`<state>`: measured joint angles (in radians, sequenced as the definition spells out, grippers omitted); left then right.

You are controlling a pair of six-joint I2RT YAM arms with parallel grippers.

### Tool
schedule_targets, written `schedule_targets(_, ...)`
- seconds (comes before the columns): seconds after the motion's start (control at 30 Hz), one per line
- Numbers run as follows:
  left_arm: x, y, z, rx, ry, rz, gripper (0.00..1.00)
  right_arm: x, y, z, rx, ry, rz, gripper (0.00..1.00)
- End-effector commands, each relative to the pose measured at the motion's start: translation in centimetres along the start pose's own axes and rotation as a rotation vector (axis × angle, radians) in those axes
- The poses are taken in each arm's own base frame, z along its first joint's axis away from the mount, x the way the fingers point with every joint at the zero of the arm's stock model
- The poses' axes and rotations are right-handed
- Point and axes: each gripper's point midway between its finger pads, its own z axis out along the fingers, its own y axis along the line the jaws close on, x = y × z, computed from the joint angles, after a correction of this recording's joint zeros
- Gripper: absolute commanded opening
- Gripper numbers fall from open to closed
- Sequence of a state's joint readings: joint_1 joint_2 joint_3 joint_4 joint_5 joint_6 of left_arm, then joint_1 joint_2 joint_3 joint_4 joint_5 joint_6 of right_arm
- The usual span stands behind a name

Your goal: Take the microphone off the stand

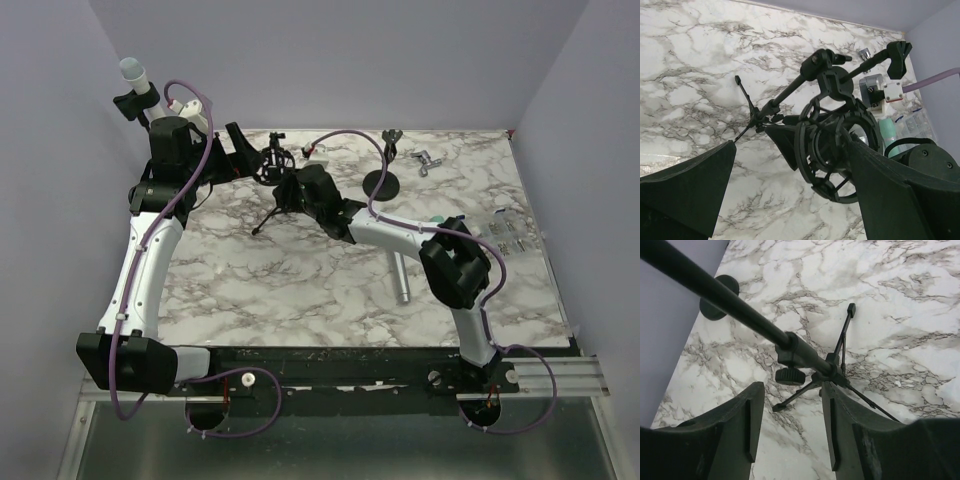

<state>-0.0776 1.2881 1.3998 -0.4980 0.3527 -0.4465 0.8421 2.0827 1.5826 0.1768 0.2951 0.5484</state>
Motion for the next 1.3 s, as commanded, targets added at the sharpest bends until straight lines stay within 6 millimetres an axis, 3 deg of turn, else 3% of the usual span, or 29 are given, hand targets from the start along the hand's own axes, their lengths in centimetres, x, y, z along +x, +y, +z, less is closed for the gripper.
schedule_targets(0.0,-0.5,-0.6,-0.8,0.022,-0.025,0.006,0.99,-0.5,1.0,-1.2,-0.063,0.033,0.052,0.59)
schedule_targets(0.23,-0.7,-0.7,-0.9,0.024,-0.030,0.009,0.99,-1.6,0.6,-3.3,-0.090,0.022,0.106,0.66)
schedule_targets(0.4,-0.8,-0.7,-1.2,0.024,-0.036,0.009,0.99,-1.5,-2.0,-4.9,-0.012,0.016,0.086,0.73)
schedule_targets(0.53,-0.9,-0.8,-1.2,0.028,-0.038,0.007,0.99,-3.1,-3.5,-6.3,0.028,-0.019,0.071,0.77)
schedule_targets(0.7,-0.8,-0.8,-1.2,0.026,-0.039,0.009,0.99,-4.6,-3.8,-7.6,0.043,-0.040,0.033,0.82)
schedule_targets(0.8,-0.8,-0.8,-1.2,0.028,-0.037,0.009,0.99,-3.5,-3.4,-7.3,0.005,-0.004,-0.014,0.83)
schedule_targets(0.97,-0.8,-0.8,-1.3,0.029,-0.038,0.008,0.99,0.0,-2.2,-6.2,-0.074,0.062,-0.086,0.82)
schedule_targets(1.27,-0.7,-0.7,-1.0,0.029,-0.032,0.008,0.99,5.4,-5.0,-3.5,-0.026,0.145,-0.346,0.82)
